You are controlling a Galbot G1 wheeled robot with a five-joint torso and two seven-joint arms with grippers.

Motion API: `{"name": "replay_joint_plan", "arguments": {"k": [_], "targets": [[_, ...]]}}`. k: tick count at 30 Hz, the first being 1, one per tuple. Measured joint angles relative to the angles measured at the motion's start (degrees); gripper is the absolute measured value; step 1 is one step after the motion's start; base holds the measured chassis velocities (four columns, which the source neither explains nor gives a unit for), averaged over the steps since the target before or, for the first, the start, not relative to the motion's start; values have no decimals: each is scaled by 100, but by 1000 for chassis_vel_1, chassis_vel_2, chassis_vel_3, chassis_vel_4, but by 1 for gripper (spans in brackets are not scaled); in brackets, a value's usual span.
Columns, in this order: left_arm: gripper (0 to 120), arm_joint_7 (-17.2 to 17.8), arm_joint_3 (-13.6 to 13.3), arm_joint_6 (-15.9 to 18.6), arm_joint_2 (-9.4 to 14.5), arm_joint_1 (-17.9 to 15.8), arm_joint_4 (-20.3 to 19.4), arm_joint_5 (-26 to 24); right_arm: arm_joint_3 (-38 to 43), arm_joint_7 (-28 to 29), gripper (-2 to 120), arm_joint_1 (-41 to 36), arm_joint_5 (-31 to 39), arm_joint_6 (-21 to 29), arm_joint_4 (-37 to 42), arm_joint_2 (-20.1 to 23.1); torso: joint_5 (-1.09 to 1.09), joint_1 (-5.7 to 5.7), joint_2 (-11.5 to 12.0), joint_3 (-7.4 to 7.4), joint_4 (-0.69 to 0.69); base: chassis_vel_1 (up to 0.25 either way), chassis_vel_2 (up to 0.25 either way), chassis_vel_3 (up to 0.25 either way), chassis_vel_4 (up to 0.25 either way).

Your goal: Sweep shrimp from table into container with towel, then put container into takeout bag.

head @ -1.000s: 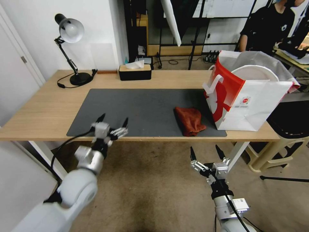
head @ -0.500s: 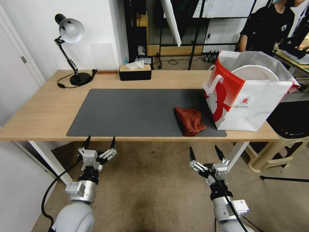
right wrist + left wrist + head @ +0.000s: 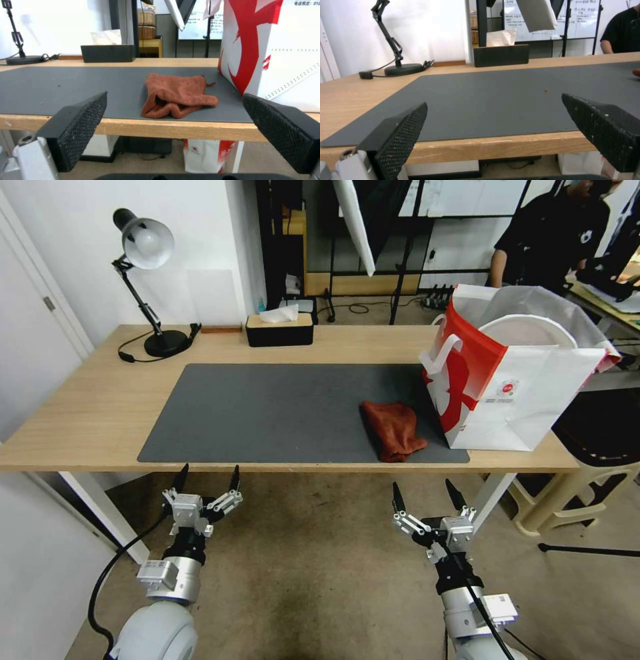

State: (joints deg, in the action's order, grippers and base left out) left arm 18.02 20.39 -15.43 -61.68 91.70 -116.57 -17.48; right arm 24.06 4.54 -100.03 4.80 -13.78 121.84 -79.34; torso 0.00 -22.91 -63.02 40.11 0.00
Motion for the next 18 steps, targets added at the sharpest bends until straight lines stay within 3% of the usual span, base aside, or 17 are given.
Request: {"name": "replay_joint_plan", "arguments": {"k": [18], "targets": [[100,0,-21,30,10,-32,5,-23,0,-1,100,2,-1,-3,0,1,0,-1,0,0,0,0,0,0,0]]}}
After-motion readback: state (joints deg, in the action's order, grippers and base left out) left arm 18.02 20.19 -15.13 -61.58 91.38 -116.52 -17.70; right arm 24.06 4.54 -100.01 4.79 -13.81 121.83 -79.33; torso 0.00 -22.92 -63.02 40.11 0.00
